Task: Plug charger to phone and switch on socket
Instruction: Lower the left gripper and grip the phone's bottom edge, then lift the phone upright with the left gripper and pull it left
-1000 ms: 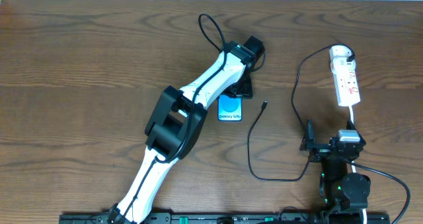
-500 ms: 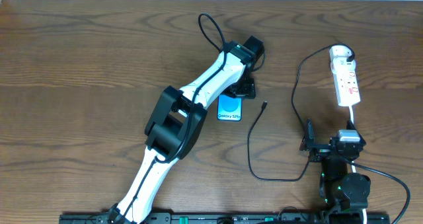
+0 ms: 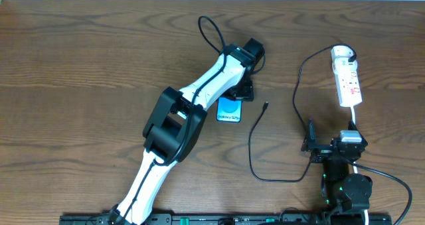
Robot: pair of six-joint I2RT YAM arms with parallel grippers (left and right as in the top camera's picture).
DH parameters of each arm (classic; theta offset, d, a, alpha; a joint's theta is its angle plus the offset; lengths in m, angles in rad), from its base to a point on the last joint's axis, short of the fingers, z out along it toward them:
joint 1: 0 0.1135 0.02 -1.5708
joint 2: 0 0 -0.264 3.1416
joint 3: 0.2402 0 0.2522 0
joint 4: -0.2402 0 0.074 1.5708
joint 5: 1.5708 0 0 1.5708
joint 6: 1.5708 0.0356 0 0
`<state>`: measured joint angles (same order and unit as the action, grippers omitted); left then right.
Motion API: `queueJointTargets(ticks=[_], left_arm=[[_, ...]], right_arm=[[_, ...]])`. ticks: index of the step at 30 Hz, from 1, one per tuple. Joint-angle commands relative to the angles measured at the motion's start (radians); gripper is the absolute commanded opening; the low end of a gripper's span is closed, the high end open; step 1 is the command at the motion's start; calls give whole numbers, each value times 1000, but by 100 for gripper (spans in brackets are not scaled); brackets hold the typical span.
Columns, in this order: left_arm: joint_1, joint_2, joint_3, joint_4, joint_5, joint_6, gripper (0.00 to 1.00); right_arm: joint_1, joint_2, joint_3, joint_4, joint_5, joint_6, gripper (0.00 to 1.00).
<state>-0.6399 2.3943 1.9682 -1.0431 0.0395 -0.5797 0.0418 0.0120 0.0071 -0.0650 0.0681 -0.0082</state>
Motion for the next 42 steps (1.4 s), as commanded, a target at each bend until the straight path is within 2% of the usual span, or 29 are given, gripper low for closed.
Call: queueJointTargets(ticks=[1, 14, 22, 25, 30, 42], left_arm=[[0, 13, -36, -13, -25, -2, 79], [4, -25, 46, -124, 6, -1, 79], [47, -127, 46, -163, 306, 87, 78], [76, -149, 46, -180, 479, 137, 78], [134, -162, 46, -195, 841, 242, 72], [261, -162, 46, -214, 1343, 246, 72]], right_arm=[[11, -5, -2, -3, 8, 0, 99], [11, -5, -2, -3, 8, 0, 99], [11, -5, -2, -3, 8, 0, 99], [11, -5, -2, -3, 8, 0, 99], [11, -5, -2, -3, 8, 0, 99], [11, -5, -2, -3, 8, 0, 99]])
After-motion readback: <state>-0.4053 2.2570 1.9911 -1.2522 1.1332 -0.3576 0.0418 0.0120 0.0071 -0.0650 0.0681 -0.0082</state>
